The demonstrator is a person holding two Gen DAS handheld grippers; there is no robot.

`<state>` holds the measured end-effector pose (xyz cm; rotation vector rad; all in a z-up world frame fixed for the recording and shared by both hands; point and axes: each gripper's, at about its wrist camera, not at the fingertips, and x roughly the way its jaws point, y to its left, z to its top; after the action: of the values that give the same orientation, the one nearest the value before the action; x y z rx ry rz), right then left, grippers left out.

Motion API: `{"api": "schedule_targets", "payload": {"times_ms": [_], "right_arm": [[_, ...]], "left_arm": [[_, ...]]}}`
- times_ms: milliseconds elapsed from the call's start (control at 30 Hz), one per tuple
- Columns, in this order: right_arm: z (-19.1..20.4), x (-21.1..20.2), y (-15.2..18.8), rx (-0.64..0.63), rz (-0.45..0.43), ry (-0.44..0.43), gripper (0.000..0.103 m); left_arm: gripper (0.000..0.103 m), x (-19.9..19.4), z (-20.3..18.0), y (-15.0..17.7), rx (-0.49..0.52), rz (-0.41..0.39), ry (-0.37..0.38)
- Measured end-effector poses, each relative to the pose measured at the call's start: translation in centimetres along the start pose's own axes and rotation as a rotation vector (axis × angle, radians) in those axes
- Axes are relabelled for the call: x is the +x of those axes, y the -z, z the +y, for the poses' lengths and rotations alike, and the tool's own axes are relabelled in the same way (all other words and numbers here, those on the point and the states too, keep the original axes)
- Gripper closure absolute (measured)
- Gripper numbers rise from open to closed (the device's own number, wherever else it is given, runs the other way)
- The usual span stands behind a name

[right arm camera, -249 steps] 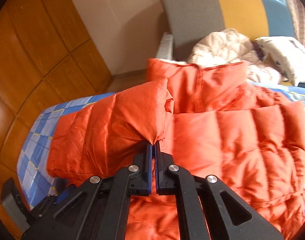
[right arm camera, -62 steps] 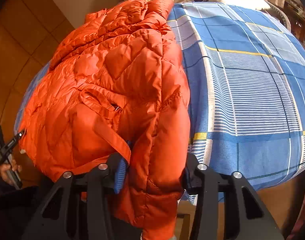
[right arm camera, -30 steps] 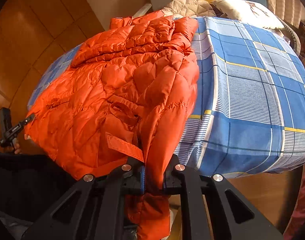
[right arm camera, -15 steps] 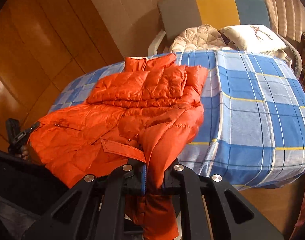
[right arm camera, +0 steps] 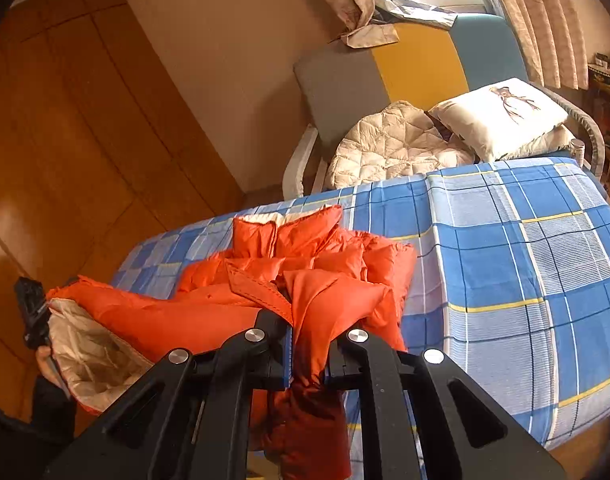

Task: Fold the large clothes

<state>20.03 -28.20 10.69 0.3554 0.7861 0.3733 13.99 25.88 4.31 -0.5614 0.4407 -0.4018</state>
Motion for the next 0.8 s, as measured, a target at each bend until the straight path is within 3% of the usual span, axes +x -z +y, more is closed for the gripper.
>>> {"api": "schedule_targets", "payload": {"times_ms": [367, 800], "right_arm": [[-3.7, 10.9, -5.9, 0.078, 0.06, 0.087, 0.093], [-7.5, 21.1, -7.3, 0.165, 0.168, 0.184, 0.093]], "left_arm": [[0.097, 11.2, 4.9, -4.4, -0.053, 0.091, -0.13], [0.097, 21.4, 11.9, -3.7, -0.151, 0.224, -0.296]]}}
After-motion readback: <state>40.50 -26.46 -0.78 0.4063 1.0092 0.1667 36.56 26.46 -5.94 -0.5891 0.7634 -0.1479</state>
